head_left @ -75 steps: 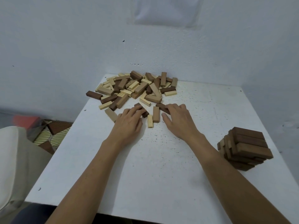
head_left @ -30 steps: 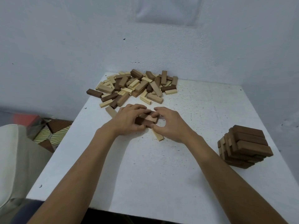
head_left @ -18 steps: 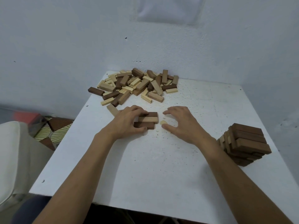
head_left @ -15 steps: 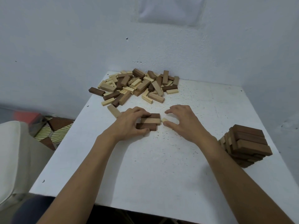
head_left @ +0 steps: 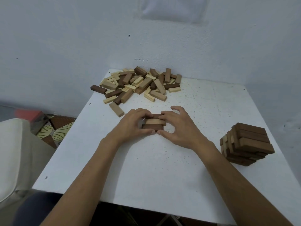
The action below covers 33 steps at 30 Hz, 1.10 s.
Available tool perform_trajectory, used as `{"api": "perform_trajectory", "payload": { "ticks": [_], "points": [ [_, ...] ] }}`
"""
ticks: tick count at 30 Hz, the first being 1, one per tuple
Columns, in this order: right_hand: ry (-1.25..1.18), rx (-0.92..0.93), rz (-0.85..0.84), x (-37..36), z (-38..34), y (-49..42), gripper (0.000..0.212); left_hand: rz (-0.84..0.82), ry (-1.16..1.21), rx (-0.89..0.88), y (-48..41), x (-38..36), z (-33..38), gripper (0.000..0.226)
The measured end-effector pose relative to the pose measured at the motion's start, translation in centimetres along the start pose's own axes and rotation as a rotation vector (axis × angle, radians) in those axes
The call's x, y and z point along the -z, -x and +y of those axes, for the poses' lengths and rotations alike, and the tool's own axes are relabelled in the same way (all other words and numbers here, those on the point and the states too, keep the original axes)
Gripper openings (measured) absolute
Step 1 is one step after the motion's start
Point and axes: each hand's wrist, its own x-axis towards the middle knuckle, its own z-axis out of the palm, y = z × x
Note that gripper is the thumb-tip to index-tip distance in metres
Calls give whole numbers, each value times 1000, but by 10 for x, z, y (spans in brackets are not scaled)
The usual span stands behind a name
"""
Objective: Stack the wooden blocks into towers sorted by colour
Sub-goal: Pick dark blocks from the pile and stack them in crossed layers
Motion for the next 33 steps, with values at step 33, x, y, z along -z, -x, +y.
{"api": "perform_trajectory", "payload": {
  "ticks": [33],
  "points": [
    [161,-246,-268,10,-27,120,96,-122,-282,-52,80,-29,41,94]
  ]
}}
